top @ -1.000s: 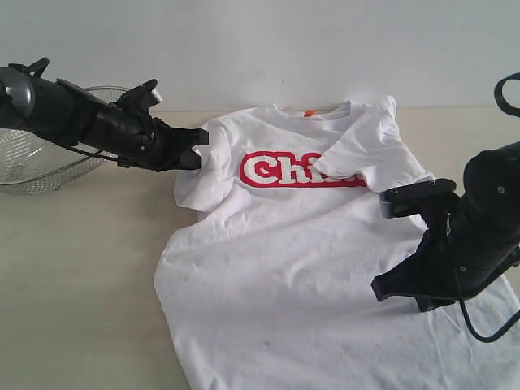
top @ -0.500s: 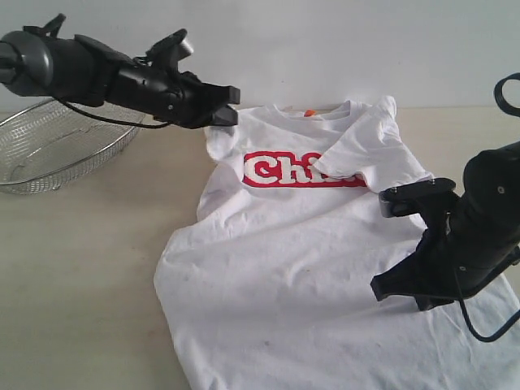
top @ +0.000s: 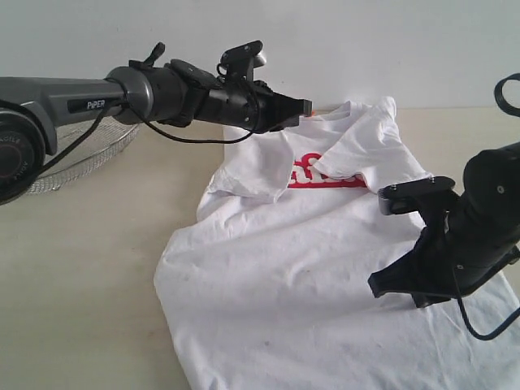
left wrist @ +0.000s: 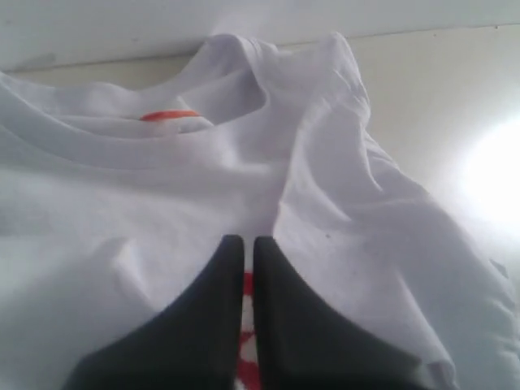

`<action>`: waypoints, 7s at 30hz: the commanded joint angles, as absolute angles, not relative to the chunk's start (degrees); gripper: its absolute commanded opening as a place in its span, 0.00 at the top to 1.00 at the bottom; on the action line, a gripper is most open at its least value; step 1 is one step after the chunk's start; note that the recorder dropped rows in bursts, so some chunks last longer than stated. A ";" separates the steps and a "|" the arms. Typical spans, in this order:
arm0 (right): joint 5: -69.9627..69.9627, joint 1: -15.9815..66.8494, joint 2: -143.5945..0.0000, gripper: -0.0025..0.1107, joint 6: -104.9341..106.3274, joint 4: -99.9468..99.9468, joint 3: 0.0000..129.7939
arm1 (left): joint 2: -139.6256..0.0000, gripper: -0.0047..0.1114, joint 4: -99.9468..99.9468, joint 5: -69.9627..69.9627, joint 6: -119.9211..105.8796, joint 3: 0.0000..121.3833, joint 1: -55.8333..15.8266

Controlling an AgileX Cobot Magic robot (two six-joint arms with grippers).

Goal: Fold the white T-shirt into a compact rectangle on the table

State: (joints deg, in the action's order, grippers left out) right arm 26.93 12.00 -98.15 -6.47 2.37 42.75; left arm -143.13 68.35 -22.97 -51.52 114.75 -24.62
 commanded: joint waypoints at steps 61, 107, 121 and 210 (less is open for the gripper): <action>29.10 11.90 -74.52 0.98 -7.29 2.96 33.13 | -101.95 0.92 65.75 -30.94 -63.49 43.41 -7.63; 27.23 12.01 -67.16 0.98 -35.36 21.84 24.13 | -106.18 0.59 68.23 -45.19 -53.57 37.33 -6.08; 26.26 12.01 -67.16 0.98 -35.26 21.52 24.13 | -113.15 0.52 76.07 -44.73 -54.42 38.71 -8.02; 14.19 24.73 -76.65 0.47 2.25 -4.16 28.15 | -142.50 0.63 68.81 -56.93 -41.44 120.22 -9.38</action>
State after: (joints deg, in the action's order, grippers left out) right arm 13.86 24.60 -76.45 2.91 -3.96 27.92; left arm -142.83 74.94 -55.43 -45.14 119.92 -10.52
